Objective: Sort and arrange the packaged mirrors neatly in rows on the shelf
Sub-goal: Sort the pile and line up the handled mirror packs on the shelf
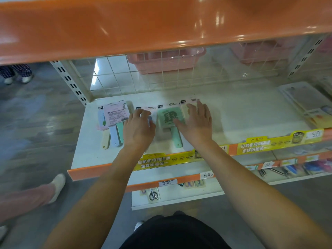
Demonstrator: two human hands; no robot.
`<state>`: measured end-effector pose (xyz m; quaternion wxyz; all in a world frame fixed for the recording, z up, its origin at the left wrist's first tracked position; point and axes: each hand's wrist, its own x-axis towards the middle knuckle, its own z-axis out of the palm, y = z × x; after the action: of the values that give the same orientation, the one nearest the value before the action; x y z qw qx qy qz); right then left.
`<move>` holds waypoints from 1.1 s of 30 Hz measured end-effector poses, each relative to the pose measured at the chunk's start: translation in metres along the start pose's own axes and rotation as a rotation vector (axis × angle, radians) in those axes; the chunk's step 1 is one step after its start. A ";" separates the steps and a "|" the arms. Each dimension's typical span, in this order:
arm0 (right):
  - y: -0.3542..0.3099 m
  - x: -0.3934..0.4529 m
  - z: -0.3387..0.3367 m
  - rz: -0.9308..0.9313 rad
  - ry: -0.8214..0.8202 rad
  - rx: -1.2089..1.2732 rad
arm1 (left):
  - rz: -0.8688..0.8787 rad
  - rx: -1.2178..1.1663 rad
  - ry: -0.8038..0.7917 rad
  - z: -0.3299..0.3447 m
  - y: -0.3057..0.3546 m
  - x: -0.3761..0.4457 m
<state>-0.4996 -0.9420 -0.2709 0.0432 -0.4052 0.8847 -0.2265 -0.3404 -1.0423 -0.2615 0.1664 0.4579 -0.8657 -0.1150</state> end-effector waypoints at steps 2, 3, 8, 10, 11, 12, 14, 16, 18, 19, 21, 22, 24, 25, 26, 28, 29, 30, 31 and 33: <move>-0.017 -0.005 0.004 -0.052 0.011 0.010 | 0.002 -0.001 0.016 -0.005 -0.009 -0.004; -0.026 -0.009 0.008 -0.086 -0.001 0.012 | 0.004 -0.002 0.026 -0.007 -0.014 -0.006; -0.061 -0.025 0.031 -0.230 -0.014 0.038 | -0.014 -0.018 0.054 -0.020 -0.040 -0.015; -0.068 -0.028 0.039 -0.220 -0.095 0.036 | -0.011 -0.011 0.056 -0.024 -0.048 -0.018; -0.071 -0.029 0.042 -0.220 -0.098 0.033 | -0.007 -0.010 0.059 -0.026 -0.051 -0.019; -0.074 -0.030 0.044 -0.224 -0.098 0.024 | -0.005 -0.006 0.062 -0.027 -0.054 -0.020; -0.079 -0.032 0.048 -0.249 -0.111 0.010 | -0.005 0.012 0.073 -0.029 -0.060 -0.022; -0.085 -0.035 0.051 -0.267 -0.133 0.003 | -0.002 0.022 0.096 -0.029 -0.067 -0.024; -0.091 -0.037 0.053 -0.291 -0.135 0.002 | -0.010 0.030 0.116 -0.029 -0.074 -0.026; -0.094 -0.039 0.054 -0.308 -0.132 -0.004 | -0.018 0.033 0.122 -0.029 -0.078 -0.028; -0.098 -0.041 0.056 -0.339 -0.153 -0.034 | -0.035 0.031 0.132 -0.031 -0.084 -0.030; -0.099 -0.041 0.058 -0.352 -0.174 -0.051 | -0.044 0.031 0.132 -0.031 -0.086 -0.031; -0.100 -0.041 0.059 -0.360 -0.221 -0.077 | -0.051 0.032 0.126 -0.033 -0.092 -0.032; -0.099 -0.040 0.059 -0.355 -0.238 -0.089 | -0.051 0.032 0.121 -0.033 -0.094 -0.032; -0.099 -0.040 0.059 -0.351 -0.250 -0.106 | -0.052 0.032 0.118 -0.033 -0.096 -0.033; -0.099 -0.038 0.057 -0.344 -0.267 -0.142 | -0.055 0.030 0.124 -0.033 -0.098 -0.033; -0.098 -0.037 0.056 -0.339 -0.273 -0.146 | -0.055 0.029 0.131 -0.033 -0.099 -0.032; -0.098 -0.036 0.054 -0.335 -0.273 -0.139 | -0.053 0.029 0.140 -0.033 -0.100 -0.032; -0.097 -0.035 0.053 -0.330 -0.268 -0.128 | -0.051 0.027 0.149 -0.034 -0.101 -0.031; -0.095 -0.033 0.051 -0.322 -0.257 -0.115 | -0.051 0.024 0.162 -0.035 -0.104 -0.030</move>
<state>-0.3977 -0.9902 -0.2782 0.0958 -0.5687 0.8072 -0.1261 -0.2322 -1.0762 -0.2714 0.2275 0.4897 -0.8386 -0.0716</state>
